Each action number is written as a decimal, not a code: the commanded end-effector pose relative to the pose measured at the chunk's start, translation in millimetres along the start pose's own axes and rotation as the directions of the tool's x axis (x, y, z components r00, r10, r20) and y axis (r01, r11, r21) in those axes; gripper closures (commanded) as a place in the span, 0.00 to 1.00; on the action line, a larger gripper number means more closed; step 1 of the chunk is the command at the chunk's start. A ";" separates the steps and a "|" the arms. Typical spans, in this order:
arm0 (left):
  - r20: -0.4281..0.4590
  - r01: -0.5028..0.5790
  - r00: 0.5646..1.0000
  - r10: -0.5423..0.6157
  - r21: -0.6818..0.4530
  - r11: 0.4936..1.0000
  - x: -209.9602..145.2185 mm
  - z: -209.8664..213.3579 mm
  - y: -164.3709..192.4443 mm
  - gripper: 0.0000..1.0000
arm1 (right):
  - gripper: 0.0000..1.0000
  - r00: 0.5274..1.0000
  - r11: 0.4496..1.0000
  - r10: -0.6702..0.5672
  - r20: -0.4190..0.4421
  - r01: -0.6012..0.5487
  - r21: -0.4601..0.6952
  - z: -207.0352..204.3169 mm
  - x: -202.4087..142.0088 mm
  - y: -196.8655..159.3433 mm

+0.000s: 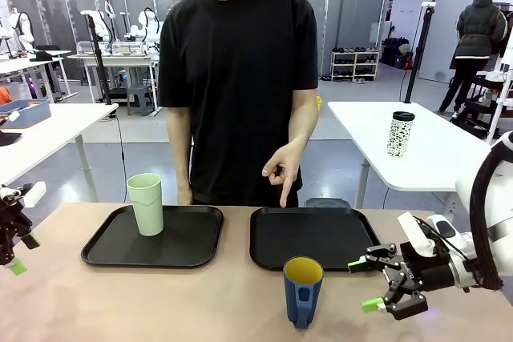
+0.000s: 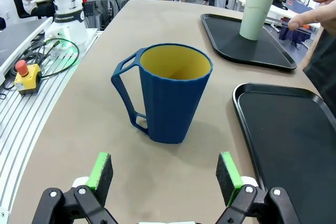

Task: Sort and store the cups by type.
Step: Pick up the Handle plastic cup and place it into the empty Flat Tray.

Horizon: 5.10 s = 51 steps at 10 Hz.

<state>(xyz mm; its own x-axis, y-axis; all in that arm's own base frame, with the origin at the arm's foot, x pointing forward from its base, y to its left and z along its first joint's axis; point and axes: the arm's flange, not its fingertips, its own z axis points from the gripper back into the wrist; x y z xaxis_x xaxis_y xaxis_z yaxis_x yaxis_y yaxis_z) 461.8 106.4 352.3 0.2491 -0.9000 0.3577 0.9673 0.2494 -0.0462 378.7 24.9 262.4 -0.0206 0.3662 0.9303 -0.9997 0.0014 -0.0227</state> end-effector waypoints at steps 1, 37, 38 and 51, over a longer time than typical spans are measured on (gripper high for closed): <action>0.014 0.015 1.000 -0.015 0.012 1.000 -0.5 0.8 1.5 0.00 | 0.00 0.999 0.999 -0.018 -0.032 0.019 0.043 -14.7 0.9 -6.8; 0.014 0.015 1.000 -0.015 0.012 1.000 -0.5 0.8 1.5 0.00 | 0.00 0.981 0.984 -0.044 0.187 0.010 0.177 -141.8 -24.7 -25.1; 0.014 0.015 1.000 -0.015 0.012 1.000 -0.5 0.8 1.5 0.00 | 0.14 0.982 0.986 -0.018 0.189 -0.014 0.169 -142.2 -25.6 -23.9; 0.014 0.015 1.000 -0.015 0.012 1.000 -0.5 0.8 1.5 0.00 | 0.54 0.977 0.994 0.032 0.210 -0.052 0.092 -91.2 64.4 -29.3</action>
<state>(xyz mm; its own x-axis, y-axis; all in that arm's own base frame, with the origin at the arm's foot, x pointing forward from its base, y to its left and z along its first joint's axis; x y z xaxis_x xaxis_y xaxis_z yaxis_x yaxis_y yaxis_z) 461.9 106.3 352.3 0.2490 -0.9000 0.3577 0.9673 0.2493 -0.0462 415.4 133.7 273.1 -0.0534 0.1665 0.9846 -0.9909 -0.1307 -0.0317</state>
